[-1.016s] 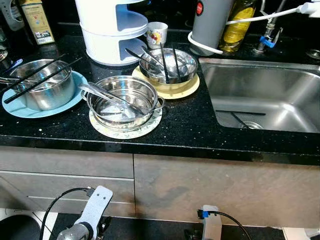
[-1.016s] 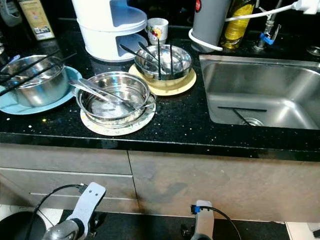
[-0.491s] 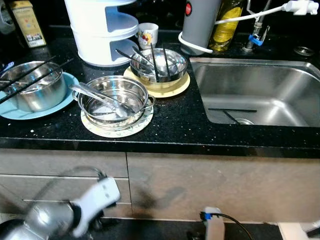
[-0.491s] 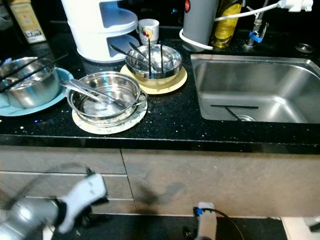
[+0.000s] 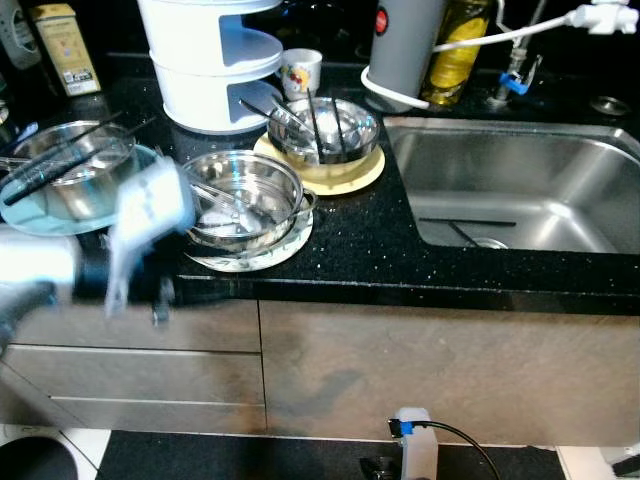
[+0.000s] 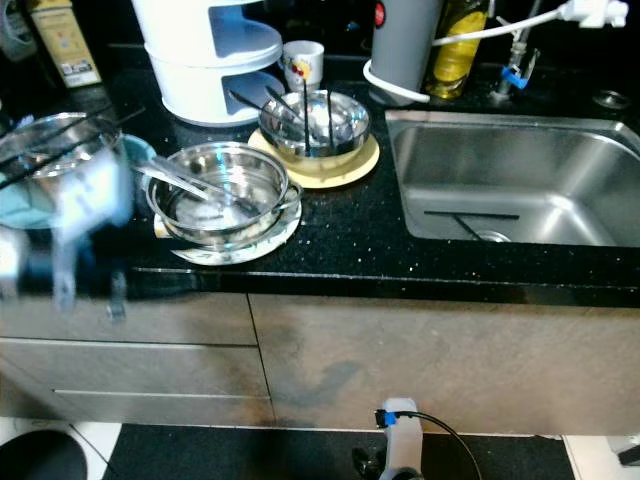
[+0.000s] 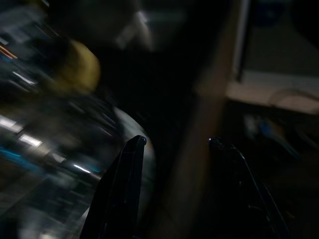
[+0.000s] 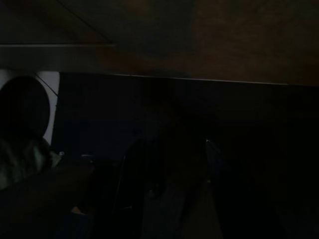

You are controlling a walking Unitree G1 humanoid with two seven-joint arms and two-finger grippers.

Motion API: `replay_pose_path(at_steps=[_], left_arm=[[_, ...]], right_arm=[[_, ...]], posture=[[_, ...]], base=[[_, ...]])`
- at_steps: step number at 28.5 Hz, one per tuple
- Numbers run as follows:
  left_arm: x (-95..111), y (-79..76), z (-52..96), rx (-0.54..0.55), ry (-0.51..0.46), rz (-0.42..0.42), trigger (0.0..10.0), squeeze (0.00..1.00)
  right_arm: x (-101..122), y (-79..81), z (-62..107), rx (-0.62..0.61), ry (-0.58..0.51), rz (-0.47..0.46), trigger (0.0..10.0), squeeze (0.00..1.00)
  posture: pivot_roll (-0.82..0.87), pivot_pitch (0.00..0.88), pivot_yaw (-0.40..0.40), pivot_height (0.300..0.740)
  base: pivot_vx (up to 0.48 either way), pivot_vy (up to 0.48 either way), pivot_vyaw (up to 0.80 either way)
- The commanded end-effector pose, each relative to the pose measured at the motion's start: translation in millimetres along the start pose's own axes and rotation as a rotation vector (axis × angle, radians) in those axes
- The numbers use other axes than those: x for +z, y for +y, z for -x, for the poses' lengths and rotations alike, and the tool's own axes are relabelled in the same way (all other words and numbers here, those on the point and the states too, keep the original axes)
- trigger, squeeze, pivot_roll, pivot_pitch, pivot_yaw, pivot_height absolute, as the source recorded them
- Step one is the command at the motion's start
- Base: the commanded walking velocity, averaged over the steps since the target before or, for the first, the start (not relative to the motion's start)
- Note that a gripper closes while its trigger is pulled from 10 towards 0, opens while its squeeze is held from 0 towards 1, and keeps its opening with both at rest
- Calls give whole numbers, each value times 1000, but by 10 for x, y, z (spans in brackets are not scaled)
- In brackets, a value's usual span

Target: Kitchen organization

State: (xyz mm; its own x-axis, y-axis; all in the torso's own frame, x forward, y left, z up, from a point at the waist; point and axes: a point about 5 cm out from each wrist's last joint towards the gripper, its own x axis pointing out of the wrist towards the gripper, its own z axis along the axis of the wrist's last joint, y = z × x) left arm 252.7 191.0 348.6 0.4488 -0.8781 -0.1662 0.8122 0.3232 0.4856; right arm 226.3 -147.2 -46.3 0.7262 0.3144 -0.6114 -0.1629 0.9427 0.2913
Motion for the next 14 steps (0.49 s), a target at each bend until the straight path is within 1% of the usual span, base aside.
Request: replay_pose_path(at_steps=[1,2,3,4,5,6,7,8,9,10,13,14], left_arm=[[127,75,80,4,-29,-21,10000,0],[157,114,96,14,-29,-33,10000,0],[164,159,108,30,-9,-62,10000,0],[152,223,116,54,31,-91,10000,0],[99,345,121,108,103,-143,10000,0],[99,345,121,108,103,-143,10000,0],[58,422,124,140,156,-179,10000,0],[58,422,124,140,156,-179,10000,0],[-72,614,91,200,261,-262,10000,1000],[-72,614,91,200,261,-262,10000,1000],[-249,747,-27,195,331,-294,10000,1000],[-249,747,-27,195,331,-294,10000,1000]], right_arm=[[-60,6,24,25,21,-2,10000,0],[-57,20,25,40,21,3,10000,0],[-51,35,27,57,20,13,10000,0],[-38,54,29,79,17,27,10000,0],[-10,82,32,114,10,55,10000,0],[-10,82,32,114,10,55,10000,0],[8,101,33,138,5,74,10000,0],[8,101,33,138,5,74,10000,0],[99,155,41,199,-22,120,10000,0],[99,155,41,199,-22,120,10000,0],[332,256,63,286,-97,175,10000,0],[332,256,63,286,-97,175,10000,0]], posture=[[-58,170,-39,740],[-58,170,-39,740],[-58,170,-39,740],[-56,176,-42,740],[-56,177,-43,740],[-56,177,-43,740],[-56,177,-43,740],[-56,177,-43,740],[-56,180,-44,740],[-56,180,-44,740],[-57,185,-43,740],[-57,185,-43,740]], base=[[0,0,0],[0,0,0],[0,0,0],[0,0,0],[0,0,0],[0,0,0],[0,0,0],[0,0,0],[0,0,0],[0,0,0],[0,0,0],[0,0,0]])
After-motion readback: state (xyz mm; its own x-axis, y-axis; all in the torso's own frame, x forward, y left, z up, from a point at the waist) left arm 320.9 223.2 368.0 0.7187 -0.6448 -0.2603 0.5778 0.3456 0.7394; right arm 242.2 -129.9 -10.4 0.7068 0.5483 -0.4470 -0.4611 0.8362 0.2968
